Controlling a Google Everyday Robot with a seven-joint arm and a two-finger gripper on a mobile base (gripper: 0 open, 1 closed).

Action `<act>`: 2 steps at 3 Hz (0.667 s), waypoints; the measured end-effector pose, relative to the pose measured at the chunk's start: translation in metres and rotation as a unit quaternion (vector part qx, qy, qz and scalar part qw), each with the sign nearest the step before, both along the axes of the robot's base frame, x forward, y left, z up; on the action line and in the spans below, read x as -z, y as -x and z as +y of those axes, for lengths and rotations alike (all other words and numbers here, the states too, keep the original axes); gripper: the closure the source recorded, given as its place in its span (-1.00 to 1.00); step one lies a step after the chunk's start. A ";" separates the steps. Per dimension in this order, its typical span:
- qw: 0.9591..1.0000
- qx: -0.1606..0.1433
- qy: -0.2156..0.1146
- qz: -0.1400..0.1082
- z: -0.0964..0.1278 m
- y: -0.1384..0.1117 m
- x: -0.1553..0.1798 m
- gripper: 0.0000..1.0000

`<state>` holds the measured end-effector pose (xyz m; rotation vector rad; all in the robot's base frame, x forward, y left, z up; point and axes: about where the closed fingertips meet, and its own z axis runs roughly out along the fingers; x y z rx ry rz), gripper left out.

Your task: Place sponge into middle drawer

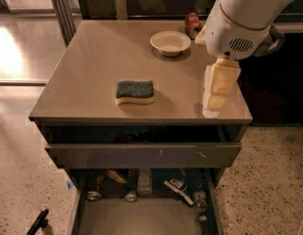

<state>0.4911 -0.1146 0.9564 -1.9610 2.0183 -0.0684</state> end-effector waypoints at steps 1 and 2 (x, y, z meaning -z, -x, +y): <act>1.000 -0.012 -0.004 0.002 0.007 -0.009 0.010 -1.00; 0.999 -0.038 -0.005 0.013 0.026 -0.021 0.029 -1.00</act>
Offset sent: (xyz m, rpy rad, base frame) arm 0.0361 0.0479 -0.0526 0.0145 0.0578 0.1387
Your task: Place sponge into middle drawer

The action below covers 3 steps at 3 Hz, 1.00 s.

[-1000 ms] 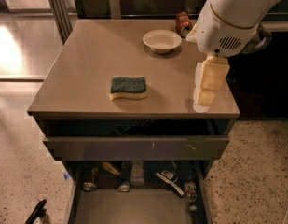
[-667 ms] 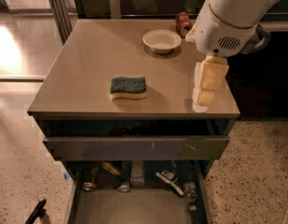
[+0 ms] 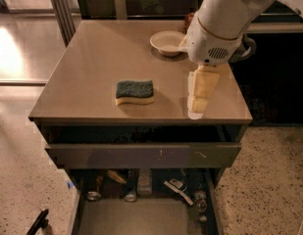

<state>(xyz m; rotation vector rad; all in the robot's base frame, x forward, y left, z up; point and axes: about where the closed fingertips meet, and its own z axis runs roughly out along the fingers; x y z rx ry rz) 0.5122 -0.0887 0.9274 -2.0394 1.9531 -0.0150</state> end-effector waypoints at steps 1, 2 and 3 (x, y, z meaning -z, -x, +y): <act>1.000 -0.019 0.001 0.012 0.019 -0.014 0.019 -1.00; 1.000 -0.019 0.001 0.012 0.019 -0.014 0.019 -1.00; 0.999 -0.018 -0.042 0.007 0.052 -0.079 0.028 -1.00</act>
Offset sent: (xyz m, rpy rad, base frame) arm 0.0124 0.0169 -0.0170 -0.0017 0.0201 0.0350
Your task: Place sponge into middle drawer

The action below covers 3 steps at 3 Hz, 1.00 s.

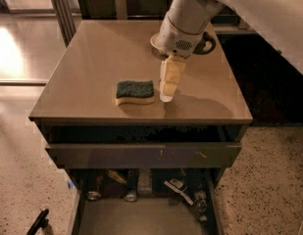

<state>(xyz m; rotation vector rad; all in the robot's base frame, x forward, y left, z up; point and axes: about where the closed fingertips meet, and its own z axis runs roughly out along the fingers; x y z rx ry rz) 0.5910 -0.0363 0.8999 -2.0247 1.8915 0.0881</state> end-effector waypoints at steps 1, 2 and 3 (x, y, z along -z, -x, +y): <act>1.000 0.000 0.000 0.000 0.000 0.000 0.000 -1.00; 1.000 -0.014 -0.006 0.017 0.012 0.001 0.015 -1.00; 0.999 -0.033 -0.006 0.036 0.031 0.002 0.034 -1.00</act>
Offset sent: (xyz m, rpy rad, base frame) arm -0.0028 0.0247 -0.0316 0.0294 0.0780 0.0601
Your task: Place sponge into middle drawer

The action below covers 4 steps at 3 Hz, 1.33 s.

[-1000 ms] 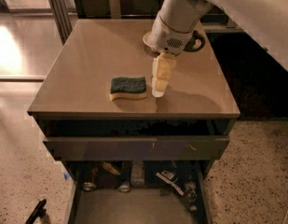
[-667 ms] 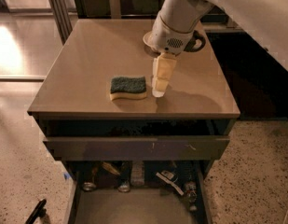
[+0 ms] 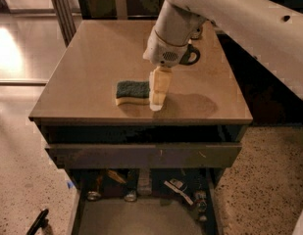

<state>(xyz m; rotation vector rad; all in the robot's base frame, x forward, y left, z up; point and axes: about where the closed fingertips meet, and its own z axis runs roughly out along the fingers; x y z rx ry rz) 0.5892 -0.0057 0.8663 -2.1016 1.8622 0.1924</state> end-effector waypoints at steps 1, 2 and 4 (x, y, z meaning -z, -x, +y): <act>1.000 0.000 0.000 0.000 0.000 0.000 0.000 -1.00; 1.000 -0.013 -0.019 0.002 0.018 -0.012 0.002 -1.00; 0.999 -0.035 -0.032 0.006 0.049 -0.026 0.003 -1.00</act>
Offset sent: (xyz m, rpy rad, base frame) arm 0.0281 0.0430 -0.0006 0.0954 0.0088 0.0607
